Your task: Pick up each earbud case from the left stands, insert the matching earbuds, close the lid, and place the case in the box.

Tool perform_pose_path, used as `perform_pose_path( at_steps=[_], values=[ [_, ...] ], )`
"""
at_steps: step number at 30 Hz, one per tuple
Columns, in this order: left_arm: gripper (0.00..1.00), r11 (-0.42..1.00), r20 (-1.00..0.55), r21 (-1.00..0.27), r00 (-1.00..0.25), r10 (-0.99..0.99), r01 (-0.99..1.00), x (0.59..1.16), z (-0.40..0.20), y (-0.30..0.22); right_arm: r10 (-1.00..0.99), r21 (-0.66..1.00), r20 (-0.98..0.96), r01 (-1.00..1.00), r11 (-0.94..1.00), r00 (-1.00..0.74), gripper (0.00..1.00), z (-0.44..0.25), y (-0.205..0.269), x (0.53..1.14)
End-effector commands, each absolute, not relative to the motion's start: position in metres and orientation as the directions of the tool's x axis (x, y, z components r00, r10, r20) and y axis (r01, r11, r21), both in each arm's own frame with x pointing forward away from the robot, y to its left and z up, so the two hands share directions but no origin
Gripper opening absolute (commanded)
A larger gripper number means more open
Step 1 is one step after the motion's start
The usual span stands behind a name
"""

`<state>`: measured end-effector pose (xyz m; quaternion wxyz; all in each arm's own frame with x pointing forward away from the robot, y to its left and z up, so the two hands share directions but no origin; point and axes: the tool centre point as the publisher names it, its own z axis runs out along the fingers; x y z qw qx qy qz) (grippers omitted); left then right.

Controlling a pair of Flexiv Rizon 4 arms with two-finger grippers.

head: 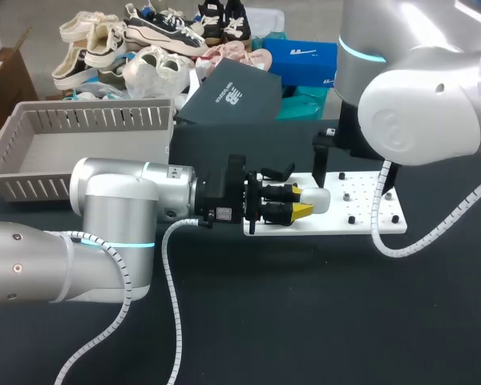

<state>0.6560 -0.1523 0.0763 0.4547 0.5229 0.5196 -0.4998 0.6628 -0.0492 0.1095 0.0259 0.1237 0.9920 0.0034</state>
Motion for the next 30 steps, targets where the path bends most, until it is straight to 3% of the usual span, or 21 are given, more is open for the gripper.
perform_pose_path(
  at_steps=[1,12,30],
  values=[
    [0.00,-0.049,-0.995,-0.044,-0.040,0.088,0.998,0.657,0.076,-0.153,0.256,0.033,-0.078,0.254,0.967,-0.964,1.00,0.112,-0.052,0.658],
    [0.00,-0.049,-0.995,-0.044,-0.040,0.088,0.998,0.657,0.076,-0.153,0.294,0.193,-0.150,0.264,0.945,-0.944,1.00,0.144,-0.080,0.656],
    [0.00,0.129,-0.981,0.048,0.023,0.194,0.990,0.653,0.134,-0.060,0.177,0.246,-0.209,0.123,0.961,-0.962,1.00,0.152,-0.106,0.637]
  ],
)
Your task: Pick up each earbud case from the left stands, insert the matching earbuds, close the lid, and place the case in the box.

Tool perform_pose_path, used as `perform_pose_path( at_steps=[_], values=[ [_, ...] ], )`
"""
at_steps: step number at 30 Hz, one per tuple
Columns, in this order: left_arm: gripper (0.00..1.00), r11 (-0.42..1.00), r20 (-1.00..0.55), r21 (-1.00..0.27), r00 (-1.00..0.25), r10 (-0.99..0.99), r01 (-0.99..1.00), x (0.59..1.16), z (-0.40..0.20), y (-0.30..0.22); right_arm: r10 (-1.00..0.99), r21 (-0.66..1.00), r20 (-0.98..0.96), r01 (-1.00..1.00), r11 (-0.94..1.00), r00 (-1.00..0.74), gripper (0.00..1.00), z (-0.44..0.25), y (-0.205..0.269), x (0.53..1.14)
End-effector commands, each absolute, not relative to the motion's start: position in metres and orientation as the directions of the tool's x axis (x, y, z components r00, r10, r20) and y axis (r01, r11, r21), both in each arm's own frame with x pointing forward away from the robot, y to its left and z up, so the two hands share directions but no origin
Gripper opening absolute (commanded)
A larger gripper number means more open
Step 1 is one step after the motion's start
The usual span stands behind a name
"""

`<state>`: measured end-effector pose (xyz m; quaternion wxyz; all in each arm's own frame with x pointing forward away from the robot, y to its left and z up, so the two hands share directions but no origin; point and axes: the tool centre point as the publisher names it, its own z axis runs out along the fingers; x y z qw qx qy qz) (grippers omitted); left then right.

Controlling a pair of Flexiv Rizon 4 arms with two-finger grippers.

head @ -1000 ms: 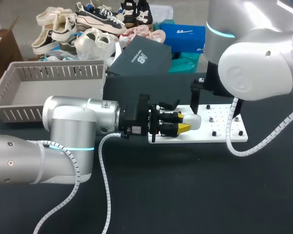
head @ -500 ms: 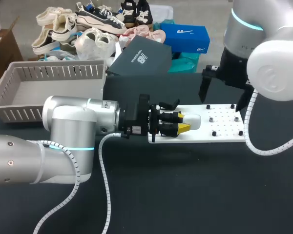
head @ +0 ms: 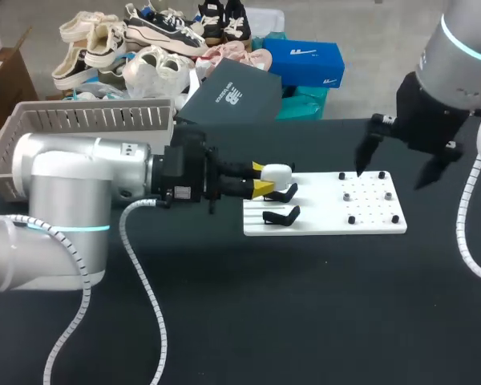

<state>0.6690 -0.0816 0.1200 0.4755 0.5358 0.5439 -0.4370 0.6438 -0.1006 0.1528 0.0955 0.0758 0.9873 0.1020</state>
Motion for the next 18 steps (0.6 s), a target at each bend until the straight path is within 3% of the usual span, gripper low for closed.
perform_pose_path(
  at_steps=[1,18],
  values=[
    [0.00,0.145,-0.979,0.049,0.019,0.202,0.988,0.653,0.135,-0.054,0.177,0.246,-0.209,0.123,0.961,-0.962,1.00,0.152,-0.106,0.637],
    [0.00,0.473,-0.952,0.051,-0.100,0.289,0.879,0.665,0.147,0.060,0.177,0.246,-0.209,0.123,0.961,-0.962,1.00,0.152,-0.106,0.637]
  ],
)
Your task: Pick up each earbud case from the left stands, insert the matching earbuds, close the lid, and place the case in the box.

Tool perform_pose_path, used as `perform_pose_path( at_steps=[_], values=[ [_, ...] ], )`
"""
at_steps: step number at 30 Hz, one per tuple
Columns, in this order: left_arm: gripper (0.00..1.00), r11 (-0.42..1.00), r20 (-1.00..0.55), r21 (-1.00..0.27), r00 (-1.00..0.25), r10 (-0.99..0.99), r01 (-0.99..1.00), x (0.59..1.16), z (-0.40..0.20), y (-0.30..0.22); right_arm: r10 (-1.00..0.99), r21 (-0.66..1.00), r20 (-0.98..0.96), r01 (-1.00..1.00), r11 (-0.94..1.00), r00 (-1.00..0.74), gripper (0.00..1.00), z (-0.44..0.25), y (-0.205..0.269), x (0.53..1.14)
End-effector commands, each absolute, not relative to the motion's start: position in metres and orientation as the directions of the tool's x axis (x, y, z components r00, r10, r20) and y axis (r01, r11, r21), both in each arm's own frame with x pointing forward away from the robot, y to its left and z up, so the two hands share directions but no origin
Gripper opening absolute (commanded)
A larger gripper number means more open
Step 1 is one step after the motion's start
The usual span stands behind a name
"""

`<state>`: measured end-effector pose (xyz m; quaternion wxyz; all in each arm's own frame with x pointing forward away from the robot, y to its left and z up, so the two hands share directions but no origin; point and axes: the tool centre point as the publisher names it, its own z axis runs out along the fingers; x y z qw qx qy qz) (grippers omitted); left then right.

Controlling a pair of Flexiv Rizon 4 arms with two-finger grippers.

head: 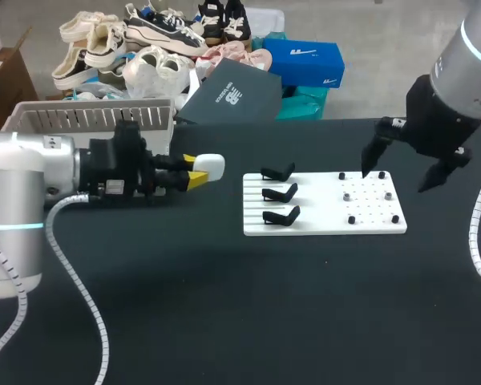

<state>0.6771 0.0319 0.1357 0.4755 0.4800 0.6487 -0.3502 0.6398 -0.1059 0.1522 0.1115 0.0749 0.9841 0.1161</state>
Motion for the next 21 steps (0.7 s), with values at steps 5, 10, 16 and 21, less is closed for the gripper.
perform_pose_path(
  at_steps=[5,10,16,21],
  values=[
    [0.00,0.594,-0.939,0.062,-0.156,0.308,0.802,0.677,0.148,0.085,0.177,0.246,-0.209,0.123,0.961,-0.962,1.00,0.152,-0.106,0.637],
    [0.00,0.678,-0.936,0.075,-0.183,0.302,0.732,0.693,0.148,0.101,0.177,0.246,-0.209,0.123,0.961,-0.962,1.00,0.152,-0.106,0.637],
    [0.00,0.770,-0.921,0.086,-0.245,0.304,0.632,0.728,0.147,0.119,0.177,0.246,-0.209,0.123,0.961,-0.962,1.00,0.152,-0.106,0.637],
    [0.00,0.804,-0.917,0.082,-0.272,0.292,0.589,0.747,0.149,0.128,0.177,0.246,-0.209,0.123,0.961,-0.962,1.00,0.152,-0.106,0.637]
  ],
)
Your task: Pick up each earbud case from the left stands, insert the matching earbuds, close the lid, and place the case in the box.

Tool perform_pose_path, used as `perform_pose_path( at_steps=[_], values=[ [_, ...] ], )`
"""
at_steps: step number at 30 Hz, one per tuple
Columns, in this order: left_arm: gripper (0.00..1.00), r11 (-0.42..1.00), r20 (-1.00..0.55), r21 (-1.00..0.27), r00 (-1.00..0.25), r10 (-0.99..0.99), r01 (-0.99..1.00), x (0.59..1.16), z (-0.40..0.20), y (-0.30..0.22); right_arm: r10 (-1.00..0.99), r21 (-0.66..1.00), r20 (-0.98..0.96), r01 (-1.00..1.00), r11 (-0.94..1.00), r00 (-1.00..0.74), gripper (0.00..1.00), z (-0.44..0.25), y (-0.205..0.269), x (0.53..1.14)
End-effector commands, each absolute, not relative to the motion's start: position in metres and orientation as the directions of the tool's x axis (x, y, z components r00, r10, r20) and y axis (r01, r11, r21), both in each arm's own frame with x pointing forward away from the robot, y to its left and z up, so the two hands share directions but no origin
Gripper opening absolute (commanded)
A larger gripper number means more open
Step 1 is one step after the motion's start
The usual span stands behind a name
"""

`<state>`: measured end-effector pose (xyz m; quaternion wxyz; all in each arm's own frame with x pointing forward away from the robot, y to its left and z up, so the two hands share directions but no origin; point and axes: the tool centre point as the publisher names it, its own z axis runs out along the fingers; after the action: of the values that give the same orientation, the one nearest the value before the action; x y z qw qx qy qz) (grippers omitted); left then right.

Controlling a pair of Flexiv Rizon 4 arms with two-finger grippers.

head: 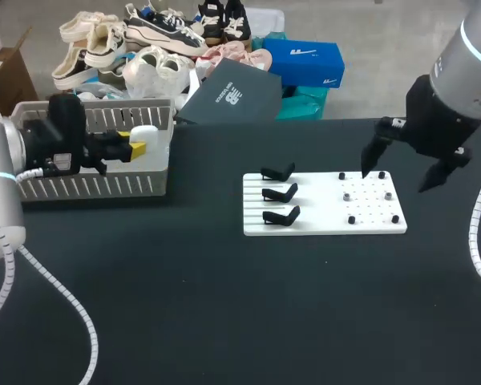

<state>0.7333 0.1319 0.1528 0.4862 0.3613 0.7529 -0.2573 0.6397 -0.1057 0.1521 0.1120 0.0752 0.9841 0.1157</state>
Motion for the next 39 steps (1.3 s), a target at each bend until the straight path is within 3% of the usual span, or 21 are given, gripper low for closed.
perform_pose_path(
  at_steps=[1,14,20,22,24,25,26,39],
  values=[
    [0.00,0.805,-0.914,0.082,-0.278,0.296,0.588,0.752,0.149,0.129,0.177,0.246,-0.209,0.123,0.961,-0.962,1.00,0.152,-0.106,0.637],
    [0.00,0.884,-0.829,0.038,-0.479,0.288,0.466,0.783,0.121,0.168,0.177,0.246,-0.209,0.123,0.961,-0.962,1.00,0.152,-0.106,0.637],
    [0.00,0.880,-0.811,0.013,-0.510,0.287,0.475,0.794,0.109,0.168,0.177,0.246,-0.209,0.123,0.961,-0.962,1.00,0.152,-0.106,0.637],
    [0.16,0.876,-0.808,0.009,-0.513,0.291,0.483,0.797,0.104,0.170,0.177,0.246,-0.209,0.123,0.961,-0.962,1.00,0.152,-0.106,0.637],
    [0.47,0.876,-0.808,0.006,-0.513,0.289,0.483,0.797,0.104,0.170,0.177,0.246,-0.209,0.123,0.961,-0.962,1.00,0.152,-0.106,0.637],
    [0.82,0.876,-0.808,0.006,-0.513,0.288,0.483,0.796,0.104,0.170,0.177,0.246,-0.209,0.123,0.961,-0.962,1.00,0.152,-0.106,0.637],
    [0.97,0.875,-0.811,0.004,-0.510,0.286,0.485,0.795,0.104,0.169,0.177,0.246,-0.209,0.123,0.961,-0.962,1.00,0.152,-0.106,0.637],
    [1.00,0.758,-0.881,0.043,-0.333,0.336,0.651,0.759,0.140,0.129,0.177,0.246,-0.209,0.123,0.961,-0.962,1.00,0.152,-0.106,0.637]
  ],
)
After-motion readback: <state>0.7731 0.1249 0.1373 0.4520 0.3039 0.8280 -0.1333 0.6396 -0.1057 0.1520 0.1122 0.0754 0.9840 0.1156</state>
